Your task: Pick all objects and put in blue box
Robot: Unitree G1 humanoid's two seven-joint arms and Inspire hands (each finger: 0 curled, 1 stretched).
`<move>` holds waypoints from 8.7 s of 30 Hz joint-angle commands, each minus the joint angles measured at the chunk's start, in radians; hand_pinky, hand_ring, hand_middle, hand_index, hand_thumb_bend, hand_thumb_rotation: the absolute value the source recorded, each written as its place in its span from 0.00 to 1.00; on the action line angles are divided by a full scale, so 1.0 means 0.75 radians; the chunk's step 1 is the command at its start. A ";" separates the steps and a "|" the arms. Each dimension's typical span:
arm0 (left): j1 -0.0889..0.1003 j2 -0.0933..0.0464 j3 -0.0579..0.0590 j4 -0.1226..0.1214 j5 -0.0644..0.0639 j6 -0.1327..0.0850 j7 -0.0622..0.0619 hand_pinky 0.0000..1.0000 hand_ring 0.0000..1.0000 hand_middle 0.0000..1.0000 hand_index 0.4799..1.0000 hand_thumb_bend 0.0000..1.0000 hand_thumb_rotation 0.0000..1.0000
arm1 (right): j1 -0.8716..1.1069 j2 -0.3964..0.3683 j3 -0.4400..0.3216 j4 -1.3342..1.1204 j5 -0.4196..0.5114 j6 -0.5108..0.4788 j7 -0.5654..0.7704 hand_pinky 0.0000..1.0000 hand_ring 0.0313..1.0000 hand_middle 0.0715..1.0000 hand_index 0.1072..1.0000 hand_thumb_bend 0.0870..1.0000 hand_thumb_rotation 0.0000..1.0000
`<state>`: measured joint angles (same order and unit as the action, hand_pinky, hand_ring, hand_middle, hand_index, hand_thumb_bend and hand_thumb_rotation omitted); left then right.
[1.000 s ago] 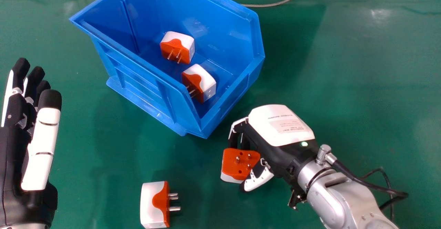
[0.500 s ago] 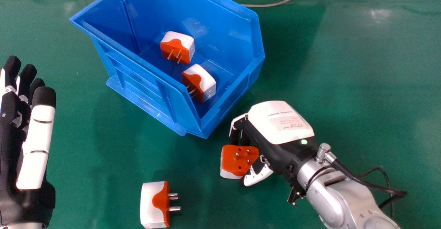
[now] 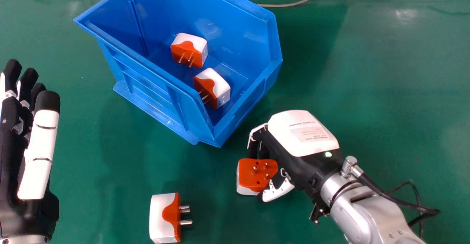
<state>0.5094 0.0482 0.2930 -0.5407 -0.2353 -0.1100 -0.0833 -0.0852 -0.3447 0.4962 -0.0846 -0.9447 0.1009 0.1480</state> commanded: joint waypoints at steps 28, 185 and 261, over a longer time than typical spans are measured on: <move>-0.022 0.004 0.012 -0.023 0.020 -0.003 0.014 0.95 0.97 0.97 0.94 0.59 0.71 | 0.209 -0.086 -0.386 -0.752 0.132 -0.013 0.182 0.28 0.37 0.45 0.47 0.45 0.00; 0.008 -0.039 -0.049 0.066 0.070 -0.111 -0.011 0.87 0.93 0.93 0.85 0.63 0.69 | 0.168 -0.115 -0.345 -0.818 0.031 -0.102 -0.066 0.88 0.98 0.99 0.96 0.89 0.11; -0.013 0.041 -0.004 0.280 -0.005 -0.280 -0.148 0.95 0.96 0.97 0.95 0.57 0.70 | 0.698 0.197 0.050 -0.344 0.309 -0.692 -0.285 0.52 0.66 0.70 0.66 0.82 0.18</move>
<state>0.4965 0.0669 0.2816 -0.3048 -0.2326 -0.3155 -0.1919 0.4366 -0.2074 0.5254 -0.3133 -0.7170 -0.4180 -0.0576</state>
